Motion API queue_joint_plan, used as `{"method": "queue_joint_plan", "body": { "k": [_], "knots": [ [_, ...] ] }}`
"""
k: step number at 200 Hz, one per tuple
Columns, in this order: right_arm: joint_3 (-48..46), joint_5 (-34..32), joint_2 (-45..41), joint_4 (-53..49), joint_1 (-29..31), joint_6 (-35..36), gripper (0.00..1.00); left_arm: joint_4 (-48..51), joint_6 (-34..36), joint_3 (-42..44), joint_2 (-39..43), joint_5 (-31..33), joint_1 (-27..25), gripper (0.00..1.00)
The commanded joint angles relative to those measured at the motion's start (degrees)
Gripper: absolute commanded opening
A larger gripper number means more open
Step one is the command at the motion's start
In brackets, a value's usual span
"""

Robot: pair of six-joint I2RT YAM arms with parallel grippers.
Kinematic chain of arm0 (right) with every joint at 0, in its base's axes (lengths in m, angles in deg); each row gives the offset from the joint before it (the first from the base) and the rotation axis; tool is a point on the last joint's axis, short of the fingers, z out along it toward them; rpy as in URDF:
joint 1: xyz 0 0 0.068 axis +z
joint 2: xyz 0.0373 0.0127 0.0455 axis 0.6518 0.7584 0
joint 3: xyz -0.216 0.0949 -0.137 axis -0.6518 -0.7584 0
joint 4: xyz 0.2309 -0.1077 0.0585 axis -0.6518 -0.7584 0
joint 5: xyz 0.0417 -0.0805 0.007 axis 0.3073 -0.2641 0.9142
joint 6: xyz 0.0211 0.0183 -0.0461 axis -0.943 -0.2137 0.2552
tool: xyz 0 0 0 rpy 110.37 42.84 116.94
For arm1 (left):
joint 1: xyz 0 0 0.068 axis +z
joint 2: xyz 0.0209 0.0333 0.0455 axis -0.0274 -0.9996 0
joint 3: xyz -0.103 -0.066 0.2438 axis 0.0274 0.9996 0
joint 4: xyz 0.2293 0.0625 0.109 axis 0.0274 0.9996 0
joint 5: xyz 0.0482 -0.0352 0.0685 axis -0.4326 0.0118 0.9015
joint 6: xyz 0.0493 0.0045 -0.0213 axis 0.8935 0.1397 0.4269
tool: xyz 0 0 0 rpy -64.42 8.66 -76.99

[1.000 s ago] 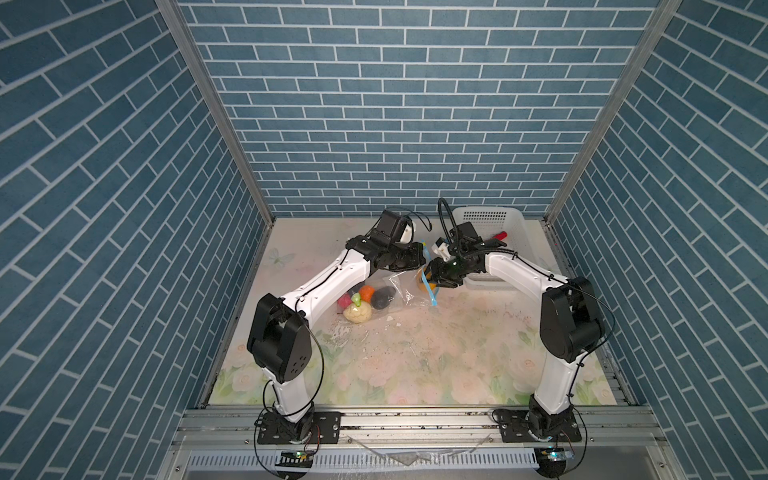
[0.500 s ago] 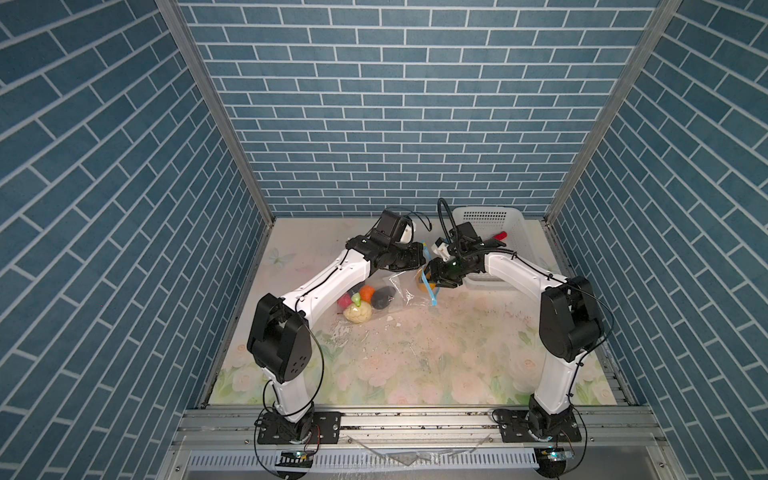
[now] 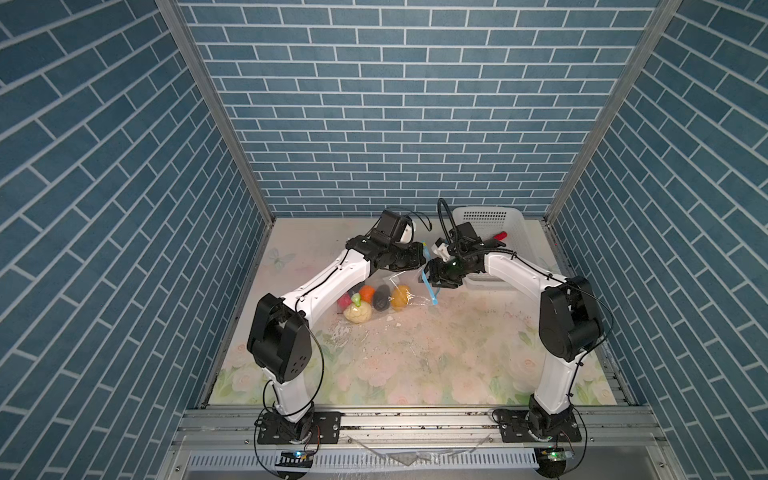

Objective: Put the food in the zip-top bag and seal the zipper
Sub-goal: 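Lower the squash into the bag and open the right gripper, then move the right gripper back over the basket toward the red chili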

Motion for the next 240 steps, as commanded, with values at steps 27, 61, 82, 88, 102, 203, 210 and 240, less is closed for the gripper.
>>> {"method": "queue_joint_plan", "body": {
  "k": [27,61,82,88,102,203,210,240],
  "knots": [
    [-1.6,-1.5,-3.2,-1.9,0.3,-0.4,0.63,-0.3,0.5,-0.2,-0.1,0.1,-0.4,0.03],
    [-1.2,-7.5,-7.9,-6.3,-0.7,1.3,0.63,-0.1,0.6,-0.3,0.0,0.1,-0.4,0.03],
    [-0.9,-11.7,-10.7,-8.3,-2.4,2.5,0.62,-0.1,0.7,-0.4,0.1,0.1,-0.4,0.03],
    [-1.1,-12.8,-11.4,-8.3,-3.2,2.8,0.62,-0.1,0.7,-0.5,0.0,0.1,-0.4,0.03],
    [-1.1,-16.1,-12.7,-8.6,-5.4,3.6,0.61,0.1,0.7,-0.9,-0.2,-0.1,-0.4,0.03],
    [10.4,-42.5,2.0,-5.2,-18.9,3.5,0.6,1.2,0.7,-3.4,-1.4,-0.1,-0.4,0.03],
    [12.1,-42.7,4.0,-5.2,-19.3,3.5,0.6,1.3,0.7,-3.4,-1.4,-0.1,-0.4,0.03],
    [19.8,-42.5,11.6,-6.0,-20.6,3.1,0.6,1.9,0.8,-3.9,-2.1,-0.3,-0.4,0.02]
  ]
}}
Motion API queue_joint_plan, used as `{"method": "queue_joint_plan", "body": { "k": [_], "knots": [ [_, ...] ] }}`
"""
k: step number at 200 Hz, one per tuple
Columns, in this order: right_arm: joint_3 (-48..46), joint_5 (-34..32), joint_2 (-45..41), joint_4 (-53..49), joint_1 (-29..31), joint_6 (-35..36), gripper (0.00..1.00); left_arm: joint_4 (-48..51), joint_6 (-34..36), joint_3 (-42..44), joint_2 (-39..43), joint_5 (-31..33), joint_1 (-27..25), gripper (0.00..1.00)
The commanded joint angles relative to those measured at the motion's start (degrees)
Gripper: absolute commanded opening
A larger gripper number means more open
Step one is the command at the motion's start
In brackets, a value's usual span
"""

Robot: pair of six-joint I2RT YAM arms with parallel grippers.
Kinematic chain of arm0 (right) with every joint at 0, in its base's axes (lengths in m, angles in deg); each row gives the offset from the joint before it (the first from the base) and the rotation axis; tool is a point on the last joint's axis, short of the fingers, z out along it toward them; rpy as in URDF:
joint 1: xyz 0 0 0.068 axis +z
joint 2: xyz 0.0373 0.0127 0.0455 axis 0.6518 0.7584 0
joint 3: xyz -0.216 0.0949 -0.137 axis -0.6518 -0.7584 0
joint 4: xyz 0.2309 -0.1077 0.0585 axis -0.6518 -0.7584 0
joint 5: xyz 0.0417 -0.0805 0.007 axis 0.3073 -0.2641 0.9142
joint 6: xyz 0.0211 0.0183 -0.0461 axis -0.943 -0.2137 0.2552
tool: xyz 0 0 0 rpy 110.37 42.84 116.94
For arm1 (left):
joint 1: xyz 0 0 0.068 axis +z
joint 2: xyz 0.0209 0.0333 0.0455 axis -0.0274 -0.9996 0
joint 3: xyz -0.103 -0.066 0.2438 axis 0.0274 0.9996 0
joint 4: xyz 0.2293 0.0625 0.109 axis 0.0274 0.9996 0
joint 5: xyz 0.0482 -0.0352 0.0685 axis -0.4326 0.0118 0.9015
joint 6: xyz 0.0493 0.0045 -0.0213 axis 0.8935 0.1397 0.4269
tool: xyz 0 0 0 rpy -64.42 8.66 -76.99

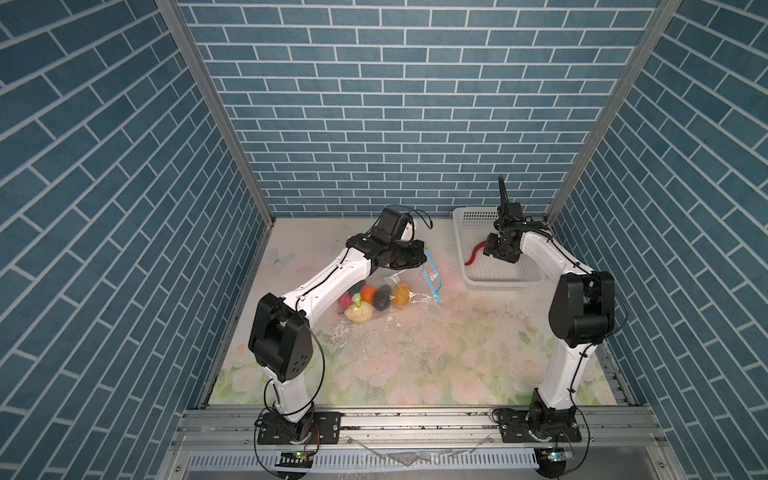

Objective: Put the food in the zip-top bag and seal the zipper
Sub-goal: 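Move the right gripper back over the basket toward the red chili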

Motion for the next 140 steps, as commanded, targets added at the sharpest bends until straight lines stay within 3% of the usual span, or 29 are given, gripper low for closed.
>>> {"method": "queue_joint_plan", "body": {
  "k": [1,102,140],
  "knots": [
    [6.8,-3.0,4.3,-1.1,-1.1,0.7,0.6,1.0,0.7,-2.1,-1.4,-0.3,-0.4,0.03],
    [33.2,-1.3,25.3,-8.9,-3.1,0.7,0.63,2.2,0.8,-4.2,-3.7,-0.5,-0.4,0.03],
    [37.2,-0.4,29.0,-9.9,-3.6,0.4,0.62,2.4,0.9,-4.1,-3.8,-0.5,-0.4,0.03]
  ]
}}
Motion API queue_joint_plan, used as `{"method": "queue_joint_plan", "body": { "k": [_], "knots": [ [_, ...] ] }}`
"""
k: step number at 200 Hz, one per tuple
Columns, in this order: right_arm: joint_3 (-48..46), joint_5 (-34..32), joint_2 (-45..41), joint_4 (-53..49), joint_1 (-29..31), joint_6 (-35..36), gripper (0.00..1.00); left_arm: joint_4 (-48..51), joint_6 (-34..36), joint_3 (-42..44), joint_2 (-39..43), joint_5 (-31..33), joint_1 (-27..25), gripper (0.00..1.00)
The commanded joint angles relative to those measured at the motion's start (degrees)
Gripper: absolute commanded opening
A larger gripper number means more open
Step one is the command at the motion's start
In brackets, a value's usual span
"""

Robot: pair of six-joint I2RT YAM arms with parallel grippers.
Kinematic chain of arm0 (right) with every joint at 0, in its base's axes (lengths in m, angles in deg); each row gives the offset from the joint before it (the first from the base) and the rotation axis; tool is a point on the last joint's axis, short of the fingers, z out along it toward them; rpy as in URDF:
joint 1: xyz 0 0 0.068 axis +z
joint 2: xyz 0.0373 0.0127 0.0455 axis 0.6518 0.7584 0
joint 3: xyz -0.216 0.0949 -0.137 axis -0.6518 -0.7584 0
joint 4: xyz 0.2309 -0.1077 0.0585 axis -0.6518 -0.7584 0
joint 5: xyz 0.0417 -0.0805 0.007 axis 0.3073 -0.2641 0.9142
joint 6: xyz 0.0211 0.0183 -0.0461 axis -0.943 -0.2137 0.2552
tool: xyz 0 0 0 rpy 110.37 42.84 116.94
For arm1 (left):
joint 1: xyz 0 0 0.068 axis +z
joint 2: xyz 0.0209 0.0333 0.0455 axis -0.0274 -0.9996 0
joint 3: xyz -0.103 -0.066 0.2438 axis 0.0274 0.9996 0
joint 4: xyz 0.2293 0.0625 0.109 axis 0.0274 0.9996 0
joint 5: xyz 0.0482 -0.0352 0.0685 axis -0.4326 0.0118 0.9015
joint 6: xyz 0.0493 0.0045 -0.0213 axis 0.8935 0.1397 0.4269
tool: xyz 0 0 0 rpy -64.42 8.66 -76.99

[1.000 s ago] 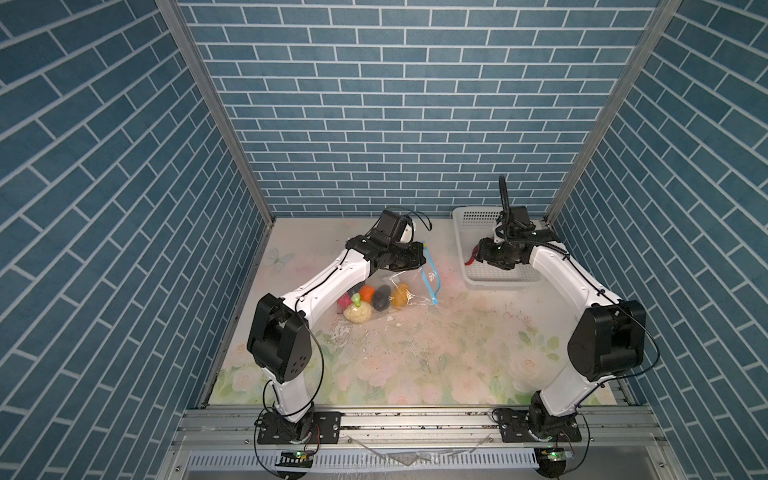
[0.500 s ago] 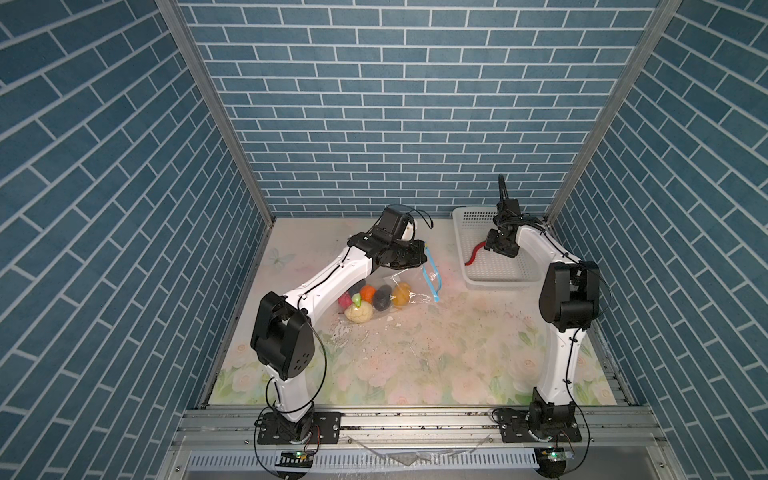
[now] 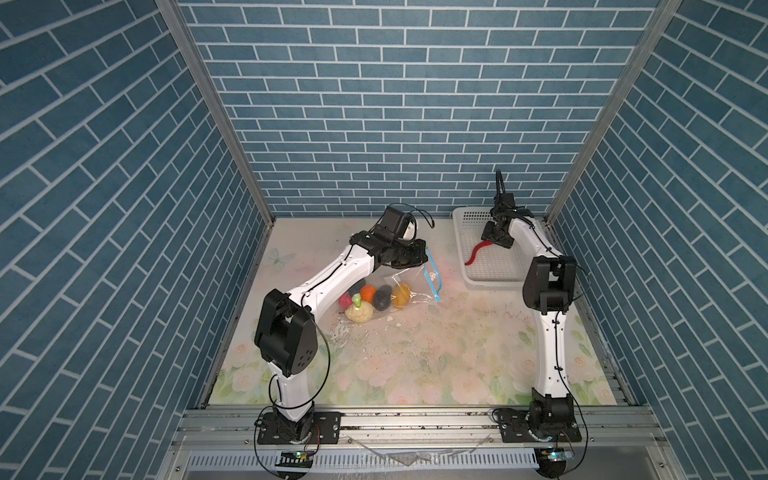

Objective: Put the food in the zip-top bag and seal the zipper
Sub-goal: 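Move the right gripper back over the basket toward the red chili, then lower the right gripper and grasp the red chili in the basket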

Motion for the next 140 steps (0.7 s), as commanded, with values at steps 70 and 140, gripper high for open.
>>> {"method": "queue_joint_plan", "body": {
  "k": [70,140],
  "knots": [
    [3.6,6.8,4.2,-3.6,-1.6,-0.1,0.51,0.7,1.0,-1.4,-1.4,-0.3,-0.3,0.03],
    [4.1,8.9,5.5,-4.2,-1.7,-1.9,0.51,1.0,1.2,-1.2,-0.9,0.1,-0.2,0.03]
  ]
}}
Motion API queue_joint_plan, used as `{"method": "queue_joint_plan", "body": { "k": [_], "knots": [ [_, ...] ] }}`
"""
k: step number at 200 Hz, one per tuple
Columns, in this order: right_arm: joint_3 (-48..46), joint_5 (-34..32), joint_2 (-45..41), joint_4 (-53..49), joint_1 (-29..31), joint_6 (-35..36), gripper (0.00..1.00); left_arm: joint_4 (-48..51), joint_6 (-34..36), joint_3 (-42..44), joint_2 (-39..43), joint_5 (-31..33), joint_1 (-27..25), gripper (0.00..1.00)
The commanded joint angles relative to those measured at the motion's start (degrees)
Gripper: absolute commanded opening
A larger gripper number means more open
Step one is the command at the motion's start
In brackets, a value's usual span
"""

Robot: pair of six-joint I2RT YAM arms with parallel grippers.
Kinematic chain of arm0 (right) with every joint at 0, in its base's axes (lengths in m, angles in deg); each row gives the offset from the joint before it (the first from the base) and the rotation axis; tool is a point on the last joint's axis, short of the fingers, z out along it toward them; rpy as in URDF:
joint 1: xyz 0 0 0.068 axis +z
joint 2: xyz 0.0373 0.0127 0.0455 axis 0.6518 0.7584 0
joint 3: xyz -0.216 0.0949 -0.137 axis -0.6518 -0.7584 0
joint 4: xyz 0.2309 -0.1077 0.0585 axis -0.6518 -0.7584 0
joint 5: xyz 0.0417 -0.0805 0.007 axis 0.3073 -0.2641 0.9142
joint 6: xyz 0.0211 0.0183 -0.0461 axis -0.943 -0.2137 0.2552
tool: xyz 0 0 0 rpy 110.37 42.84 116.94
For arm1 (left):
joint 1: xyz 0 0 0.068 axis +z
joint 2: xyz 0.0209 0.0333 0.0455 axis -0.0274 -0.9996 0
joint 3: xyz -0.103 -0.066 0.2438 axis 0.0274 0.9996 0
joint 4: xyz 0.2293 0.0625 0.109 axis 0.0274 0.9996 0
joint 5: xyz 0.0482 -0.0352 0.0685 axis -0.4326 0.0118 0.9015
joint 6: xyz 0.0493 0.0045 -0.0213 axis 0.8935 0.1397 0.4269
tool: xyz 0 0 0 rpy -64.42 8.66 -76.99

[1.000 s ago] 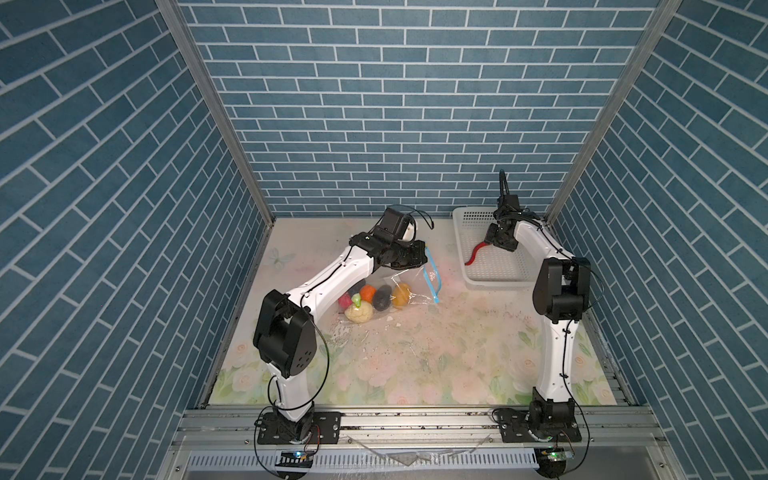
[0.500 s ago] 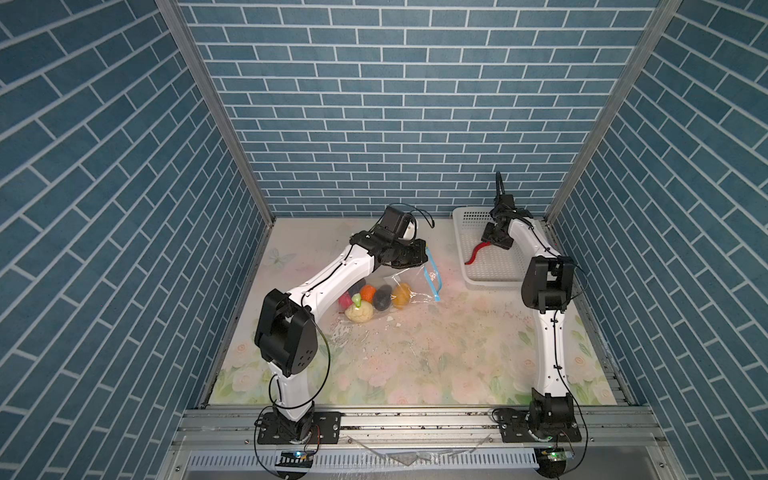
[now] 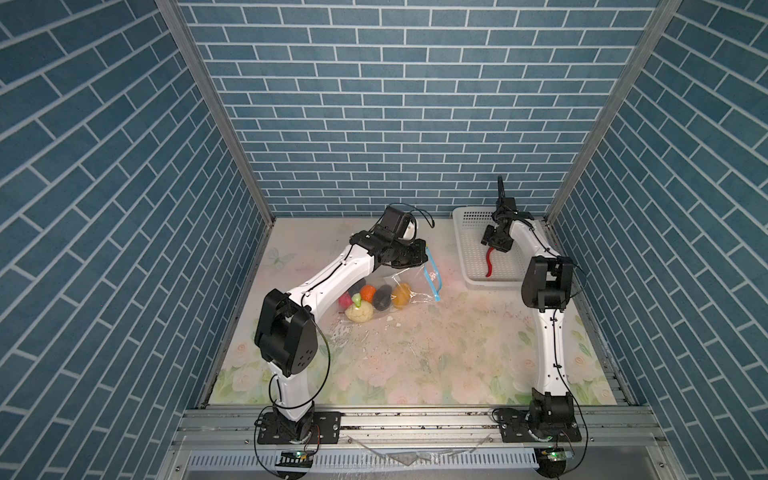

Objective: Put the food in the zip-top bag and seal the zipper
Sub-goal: 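Lower the right gripper and grasp the red chili in the basket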

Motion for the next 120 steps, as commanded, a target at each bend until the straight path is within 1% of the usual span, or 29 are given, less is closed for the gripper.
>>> {"method": "queue_joint_plan", "body": {
  "k": [1,28,48,104,108,120],
  "knots": [
    [1.8,1.3,1.8,-2.8,-0.2,-1.6,0.51,1.0,1.1,-1.2,-0.9,0.1,-0.2,0.03],
    [0.9,2.2,1.2,-2.8,-0.2,-1.4,0.41,0.8,1.0,-1.2,-1.0,-0.1,-0.2,0.03],
    [-0.2,3.1,0.2,-2.4,-0.4,-1.5,0.37,0.8,1.0,-1.2,-1.1,-0.1,-0.2,0.03],
    [-5.8,3.7,-4.7,1.0,-0.8,-2.5,0.3,0.8,1.0,-1.0,-1.1,0.0,-0.2,0.02],
    [-6.3,5.3,-5.2,1.5,-0.8,-2.6,0.3,0.8,1.1,-1.0,-1.1,-0.1,-0.1,0.03],
    [-7.9,6.5,-6.6,2.9,-0.9,-2.9,0.28,0.6,1.0,-0.9,-1.0,-0.1,-0.1,0.03]
  ]
}}
